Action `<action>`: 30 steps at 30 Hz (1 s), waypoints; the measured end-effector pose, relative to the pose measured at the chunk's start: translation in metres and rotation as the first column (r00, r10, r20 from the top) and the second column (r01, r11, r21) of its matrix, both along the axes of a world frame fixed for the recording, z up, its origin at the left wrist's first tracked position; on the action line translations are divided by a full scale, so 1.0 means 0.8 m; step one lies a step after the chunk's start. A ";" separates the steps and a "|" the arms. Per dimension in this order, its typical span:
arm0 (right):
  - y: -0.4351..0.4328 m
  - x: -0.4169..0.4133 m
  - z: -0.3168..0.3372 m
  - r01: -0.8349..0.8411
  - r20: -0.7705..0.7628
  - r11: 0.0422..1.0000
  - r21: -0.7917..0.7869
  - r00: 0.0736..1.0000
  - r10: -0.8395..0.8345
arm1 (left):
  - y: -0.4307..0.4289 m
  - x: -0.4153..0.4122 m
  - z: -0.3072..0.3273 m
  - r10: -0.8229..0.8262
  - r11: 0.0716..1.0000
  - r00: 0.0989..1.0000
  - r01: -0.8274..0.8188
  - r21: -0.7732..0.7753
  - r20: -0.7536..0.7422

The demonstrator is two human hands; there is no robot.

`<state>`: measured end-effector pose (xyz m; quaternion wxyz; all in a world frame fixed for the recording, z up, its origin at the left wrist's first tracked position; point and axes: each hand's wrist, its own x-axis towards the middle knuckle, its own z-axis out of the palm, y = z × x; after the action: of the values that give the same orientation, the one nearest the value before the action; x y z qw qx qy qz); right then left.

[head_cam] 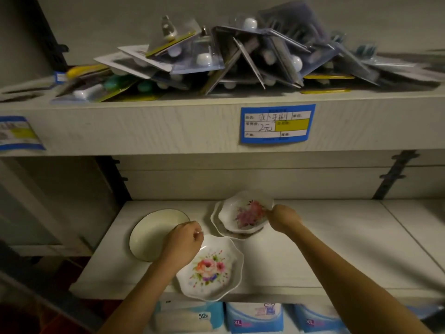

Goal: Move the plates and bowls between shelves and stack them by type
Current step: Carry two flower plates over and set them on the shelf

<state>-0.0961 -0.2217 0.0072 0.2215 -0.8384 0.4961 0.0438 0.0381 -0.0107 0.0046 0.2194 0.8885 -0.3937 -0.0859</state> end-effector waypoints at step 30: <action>0.048 -0.262 0.021 0.413 0.372 0.893 0.179 0.812 -0.450 | -0.153 0.032 -0.004 -0.061 0.998 0.974 0.064 0.005 -0.220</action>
<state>-0.3058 -0.1830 0.0242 0.3605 -0.6837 0.6143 -0.1592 0.0635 -0.1330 0.0015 0.2532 0.8621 -0.3944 -0.1928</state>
